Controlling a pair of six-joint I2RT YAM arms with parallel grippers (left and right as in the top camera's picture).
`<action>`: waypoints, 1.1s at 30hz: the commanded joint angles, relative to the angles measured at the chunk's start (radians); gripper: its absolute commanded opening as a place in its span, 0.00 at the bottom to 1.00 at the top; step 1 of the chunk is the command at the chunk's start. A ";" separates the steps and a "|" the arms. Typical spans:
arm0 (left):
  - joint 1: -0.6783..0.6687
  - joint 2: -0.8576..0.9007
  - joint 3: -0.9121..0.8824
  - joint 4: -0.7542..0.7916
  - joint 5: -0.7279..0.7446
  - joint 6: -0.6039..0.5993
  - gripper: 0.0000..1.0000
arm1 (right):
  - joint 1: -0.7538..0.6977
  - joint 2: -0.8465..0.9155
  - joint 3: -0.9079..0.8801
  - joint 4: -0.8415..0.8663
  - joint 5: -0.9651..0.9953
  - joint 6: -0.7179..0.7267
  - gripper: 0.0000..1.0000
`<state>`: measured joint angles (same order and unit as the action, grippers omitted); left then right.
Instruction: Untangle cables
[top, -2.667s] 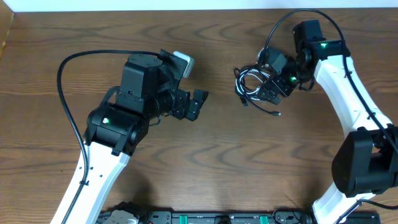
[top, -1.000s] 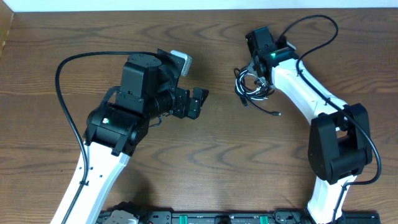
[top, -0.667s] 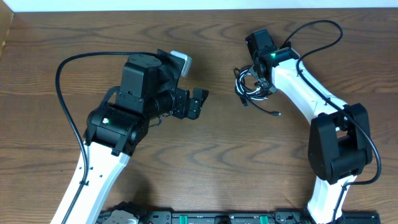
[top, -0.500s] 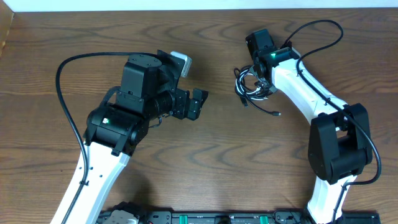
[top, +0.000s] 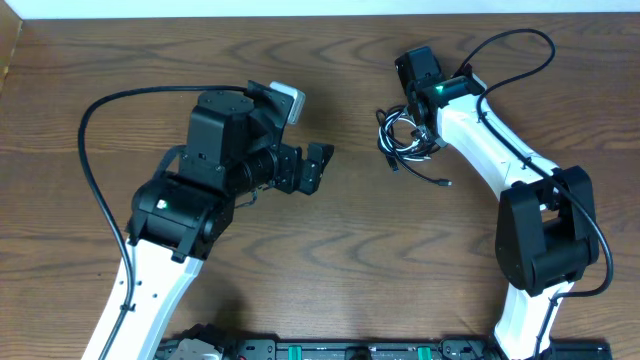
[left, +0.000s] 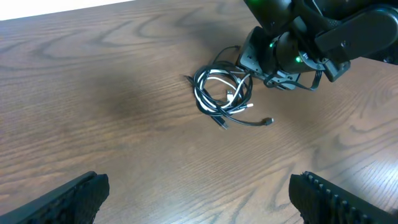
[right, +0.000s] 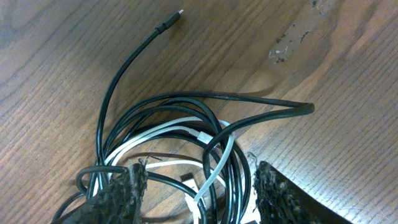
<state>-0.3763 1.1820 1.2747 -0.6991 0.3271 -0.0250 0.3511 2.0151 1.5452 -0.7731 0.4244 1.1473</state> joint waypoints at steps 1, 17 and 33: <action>-0.002 -0.010 0.017 0.002 0.000 0.016 0.98 | 0.001 0.006 -0.007 0.002 0.037 0.008 0.48; -0.002 -0.010 0.017 0.002 0.000 0.021 0.98 | -0.006 0.049 -0.010 0.030 0.037 0.044 0.46; -0.002 -0.010 0.017 0.002 0.000 0.021 0.98 | -0.013 0.050 -0.084 0.078 0.041 0.041 0.01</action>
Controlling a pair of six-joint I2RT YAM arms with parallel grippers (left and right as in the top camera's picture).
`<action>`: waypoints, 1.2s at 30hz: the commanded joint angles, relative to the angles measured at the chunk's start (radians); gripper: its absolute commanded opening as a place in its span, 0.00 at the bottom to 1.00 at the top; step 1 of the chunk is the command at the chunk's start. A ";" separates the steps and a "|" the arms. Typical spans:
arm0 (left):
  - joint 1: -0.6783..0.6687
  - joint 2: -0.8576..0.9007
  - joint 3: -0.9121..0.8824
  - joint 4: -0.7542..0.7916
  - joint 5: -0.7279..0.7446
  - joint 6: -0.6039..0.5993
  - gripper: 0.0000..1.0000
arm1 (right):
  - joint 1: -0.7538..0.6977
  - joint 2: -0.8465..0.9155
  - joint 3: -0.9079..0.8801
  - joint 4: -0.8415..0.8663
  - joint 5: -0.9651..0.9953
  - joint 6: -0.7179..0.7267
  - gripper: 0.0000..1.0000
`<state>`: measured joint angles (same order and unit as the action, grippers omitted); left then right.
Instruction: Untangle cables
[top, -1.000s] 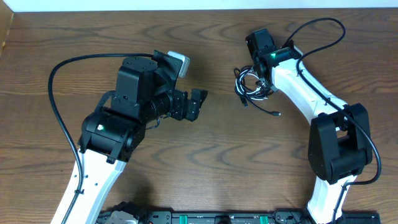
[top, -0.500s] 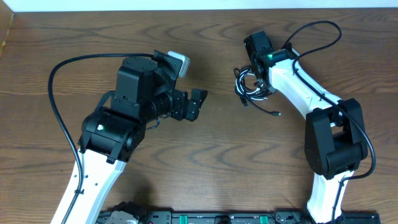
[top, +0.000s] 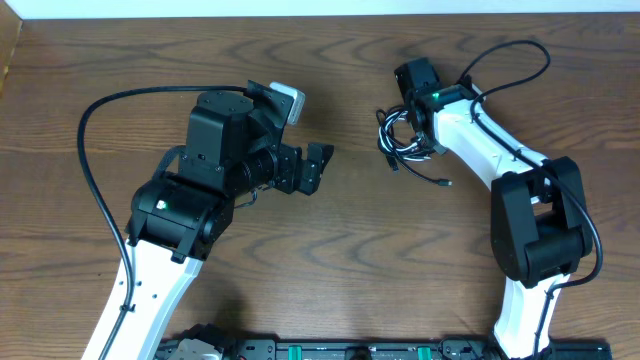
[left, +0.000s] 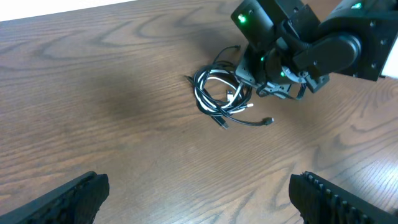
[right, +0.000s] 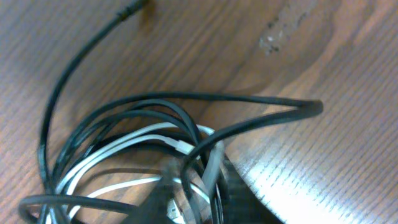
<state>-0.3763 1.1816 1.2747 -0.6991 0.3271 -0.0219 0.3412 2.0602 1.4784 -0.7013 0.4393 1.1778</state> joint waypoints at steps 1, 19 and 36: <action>-0.002 -0.010 0.017 0.002 -0.001 0.018 0.98 | -0.003 0.005 -0.017 0.009 0.026 0.011 0.01; -0.002 0.069 0.017 0.056 -0.112 0.028 0.98 | 0.005 -0.131 0.209 0.137 -0.078 -0.512 0.01; 0.000 0.155 0.017 0.128 -0.146 -0.011 0.98 | 0.008 -0.495 0.248 0.096 -0.263 -0.846 0.01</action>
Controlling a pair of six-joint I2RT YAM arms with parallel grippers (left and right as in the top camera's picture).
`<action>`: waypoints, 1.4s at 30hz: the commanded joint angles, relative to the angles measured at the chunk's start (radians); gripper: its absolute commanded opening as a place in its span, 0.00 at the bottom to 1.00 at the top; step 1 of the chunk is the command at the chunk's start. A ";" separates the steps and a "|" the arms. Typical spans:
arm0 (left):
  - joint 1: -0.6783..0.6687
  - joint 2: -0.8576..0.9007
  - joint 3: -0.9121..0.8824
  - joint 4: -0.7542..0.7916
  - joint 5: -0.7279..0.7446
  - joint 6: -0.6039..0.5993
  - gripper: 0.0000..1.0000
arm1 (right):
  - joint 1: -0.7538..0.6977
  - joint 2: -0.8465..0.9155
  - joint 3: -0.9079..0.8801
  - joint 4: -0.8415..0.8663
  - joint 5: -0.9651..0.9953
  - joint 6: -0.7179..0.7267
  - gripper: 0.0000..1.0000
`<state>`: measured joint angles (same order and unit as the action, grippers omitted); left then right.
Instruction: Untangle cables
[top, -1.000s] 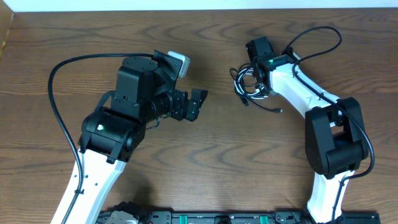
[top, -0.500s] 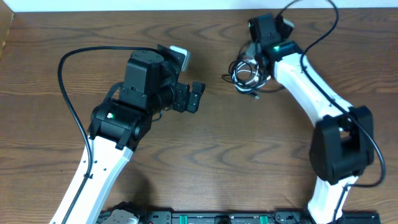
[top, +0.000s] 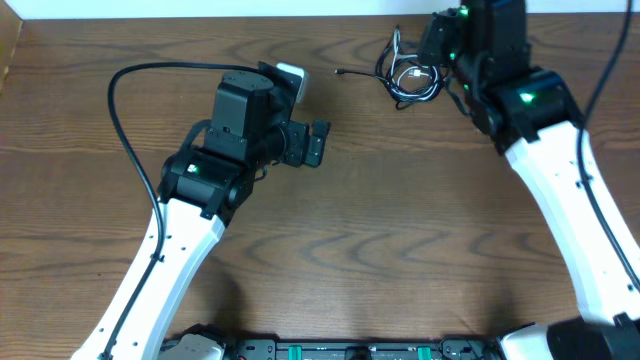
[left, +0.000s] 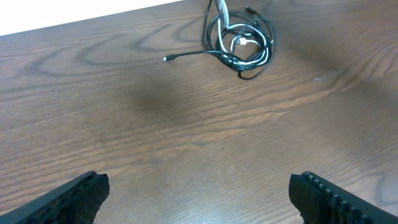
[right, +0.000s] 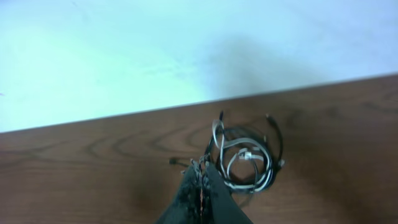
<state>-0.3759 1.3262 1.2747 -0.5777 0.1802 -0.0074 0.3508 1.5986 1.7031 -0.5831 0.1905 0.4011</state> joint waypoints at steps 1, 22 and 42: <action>-0.001 0.011 0.017 0.006 0.016 -0.025 0.98 | -0.005 -0.033 0.023 -0.036 -0.014 -0.071 0.01; -0.001 0.005 0.019 -0.003 0.074 -0.025 0.98 | -0.240 0.457 0.015 -0.094 -0.254 -0.471 0.50; -0.002 0.005 0.020 0.045 0.142 -0.043 0.98 | -0.229 0.554 0.015 -0.070 -0.349 -0.503 0.50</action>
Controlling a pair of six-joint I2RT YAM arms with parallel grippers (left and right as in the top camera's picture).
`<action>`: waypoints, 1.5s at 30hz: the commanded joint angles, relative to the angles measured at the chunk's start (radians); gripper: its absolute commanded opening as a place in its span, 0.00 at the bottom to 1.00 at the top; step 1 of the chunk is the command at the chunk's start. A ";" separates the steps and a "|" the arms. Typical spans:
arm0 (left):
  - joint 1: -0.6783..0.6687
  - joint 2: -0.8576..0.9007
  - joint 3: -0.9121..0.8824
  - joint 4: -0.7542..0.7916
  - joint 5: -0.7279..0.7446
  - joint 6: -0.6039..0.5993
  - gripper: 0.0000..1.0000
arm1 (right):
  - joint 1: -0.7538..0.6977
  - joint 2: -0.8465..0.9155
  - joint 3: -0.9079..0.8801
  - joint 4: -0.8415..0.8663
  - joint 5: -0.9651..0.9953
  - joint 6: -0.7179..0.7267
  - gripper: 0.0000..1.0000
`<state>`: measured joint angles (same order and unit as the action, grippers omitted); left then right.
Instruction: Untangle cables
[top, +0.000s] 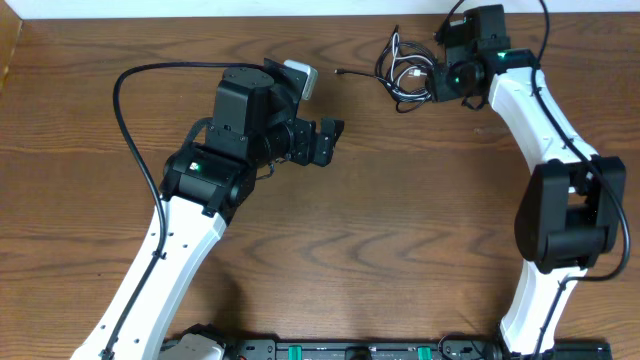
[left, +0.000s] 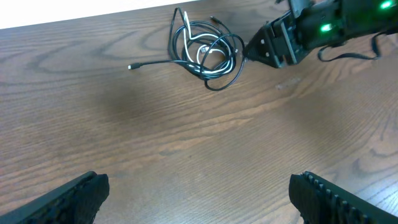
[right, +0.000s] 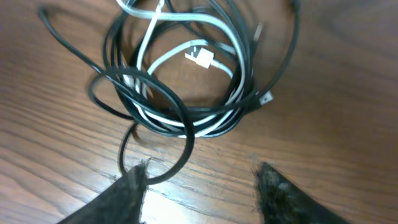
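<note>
A tangled bundle of black and white cables (top: 405, 72) lies near the table's far edge; it also shows in the left wrist view (left: 205, 51) and fills the right wrist view (right: 180, 81). One black end with a plug (top: 340, 72) trails out to the left. My right gripper (top: 438, 80) is low at the bundle's right side and open (right: 202, 193), with nothing between its fingers. A black loop reaches its left finger (right: 127, 193). My left gripper (top: 328, 140) hovers open over bare wood, well short of the bundle (left: 199, 205).
The wooden table (top: 400, 230) ends just behind the bundle, with a white wall strip (top: 200, 8) beyond. The right arm's own black cable (top: 510, 10) arcs over the far right corner.
My right gripper was shut and raised by the far edge; now it is open and low beside the bundle's right. The left arm has shifted slightly right. The bundle stays at the far edge.
The bundle first lay at mid-right of the table with my right gripper open over it. Then the gripper was shut in the bundle. Later the bundle lay at the far edge with the gripper shut above. Now the gripper is open beside it.
</note>
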<state>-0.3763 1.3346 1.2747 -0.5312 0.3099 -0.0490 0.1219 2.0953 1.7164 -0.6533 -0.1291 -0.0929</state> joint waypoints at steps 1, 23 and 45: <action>-0.001 -0.003 0.020 -0.002 0.011 -0.002 0.98 | 0.000 0.077 0.002 0.003 -0.039 -0.008 0.53; -0.001 0.001 0.020 -0.002 -0.042 0.002 0.98 | 0.066 0.108 0.209 -0.053 -0.047 0.010 0.01; 0.000 0.126 0.020 0.018 -0.094 0.013 0.98 | 0.135 0.108 1.205 -0.682 0.051 0.005 0.01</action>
<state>-0.3763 1.4117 1.2747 -0.5240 0.2295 -0.0479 0.2409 2.2154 2.8239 -1.3060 -0.1280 -0.0879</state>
